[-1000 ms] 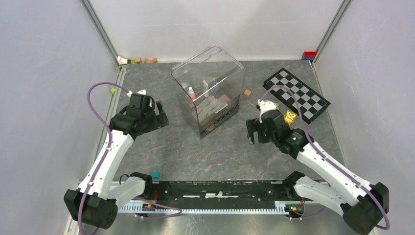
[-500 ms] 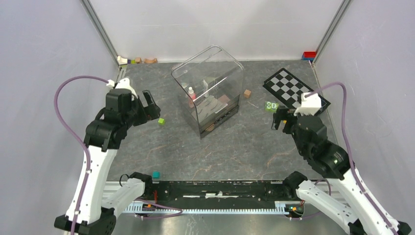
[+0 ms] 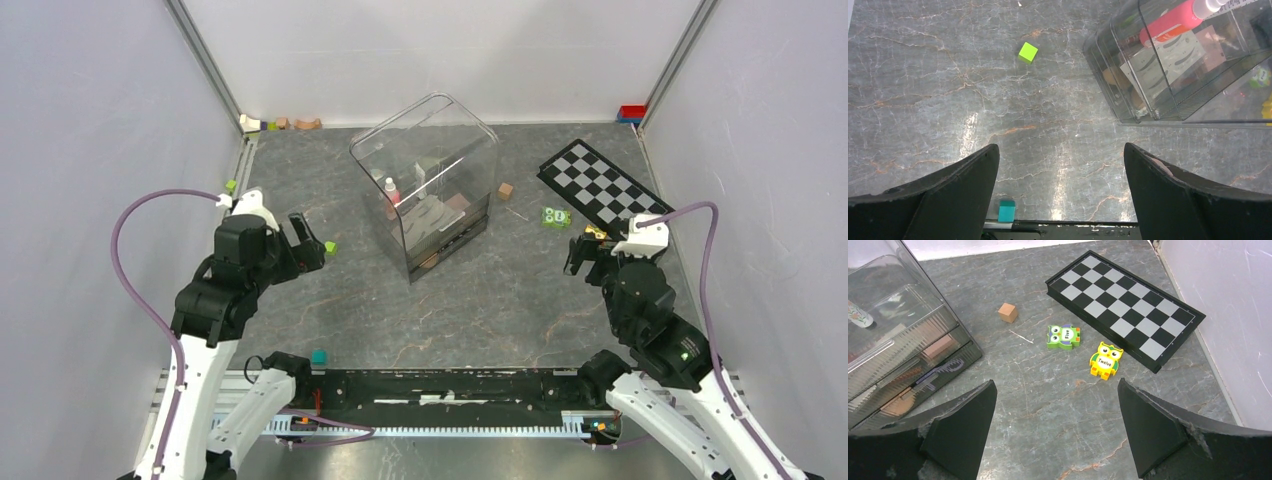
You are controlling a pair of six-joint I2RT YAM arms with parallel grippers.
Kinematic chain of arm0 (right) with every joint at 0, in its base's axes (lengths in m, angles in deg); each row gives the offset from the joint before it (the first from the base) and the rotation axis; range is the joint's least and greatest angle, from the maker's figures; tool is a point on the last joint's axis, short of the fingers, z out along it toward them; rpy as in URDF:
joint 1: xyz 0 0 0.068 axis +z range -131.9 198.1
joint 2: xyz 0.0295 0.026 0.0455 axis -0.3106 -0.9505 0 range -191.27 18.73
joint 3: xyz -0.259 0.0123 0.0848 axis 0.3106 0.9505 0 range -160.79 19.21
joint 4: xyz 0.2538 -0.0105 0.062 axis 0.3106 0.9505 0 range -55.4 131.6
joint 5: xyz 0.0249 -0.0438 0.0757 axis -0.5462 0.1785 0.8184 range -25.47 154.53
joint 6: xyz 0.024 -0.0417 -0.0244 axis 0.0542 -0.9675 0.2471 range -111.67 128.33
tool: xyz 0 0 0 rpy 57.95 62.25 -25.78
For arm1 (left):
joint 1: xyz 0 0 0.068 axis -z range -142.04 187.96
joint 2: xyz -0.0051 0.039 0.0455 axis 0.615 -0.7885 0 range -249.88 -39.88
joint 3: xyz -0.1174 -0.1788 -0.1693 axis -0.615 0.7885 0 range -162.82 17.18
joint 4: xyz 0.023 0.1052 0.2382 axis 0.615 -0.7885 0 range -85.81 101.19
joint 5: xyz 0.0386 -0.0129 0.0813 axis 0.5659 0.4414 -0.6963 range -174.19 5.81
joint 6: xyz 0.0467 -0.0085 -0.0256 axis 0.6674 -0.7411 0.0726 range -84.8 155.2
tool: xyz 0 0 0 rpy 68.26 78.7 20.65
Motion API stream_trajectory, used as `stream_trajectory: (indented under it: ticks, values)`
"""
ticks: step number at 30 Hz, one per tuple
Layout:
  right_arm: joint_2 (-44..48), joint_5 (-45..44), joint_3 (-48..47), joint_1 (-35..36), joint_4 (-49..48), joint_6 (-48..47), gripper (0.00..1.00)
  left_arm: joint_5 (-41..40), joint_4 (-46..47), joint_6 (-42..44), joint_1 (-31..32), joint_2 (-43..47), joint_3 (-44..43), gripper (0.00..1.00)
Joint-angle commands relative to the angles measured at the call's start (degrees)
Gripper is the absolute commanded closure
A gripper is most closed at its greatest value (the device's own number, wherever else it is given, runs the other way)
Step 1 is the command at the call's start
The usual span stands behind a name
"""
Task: Organize the makeup
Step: Reset both arms
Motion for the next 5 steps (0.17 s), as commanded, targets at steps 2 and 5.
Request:
stream_trajectory:
  ticks: [2, 5]
  values:
    - [0.5, -1.2, 1.2, -0.1, -2.1, -0.9, 0.02, -1.1, 1.9, 0.6, 0.1, 1.8, 1.0, 0.0]
    - [0.4, -0.8, 1.6, 0.0, -2.5, -1.6, 0.02, -1.4, 2.6, 0.6, 0.1, 2.7, 3.1, 0.0]
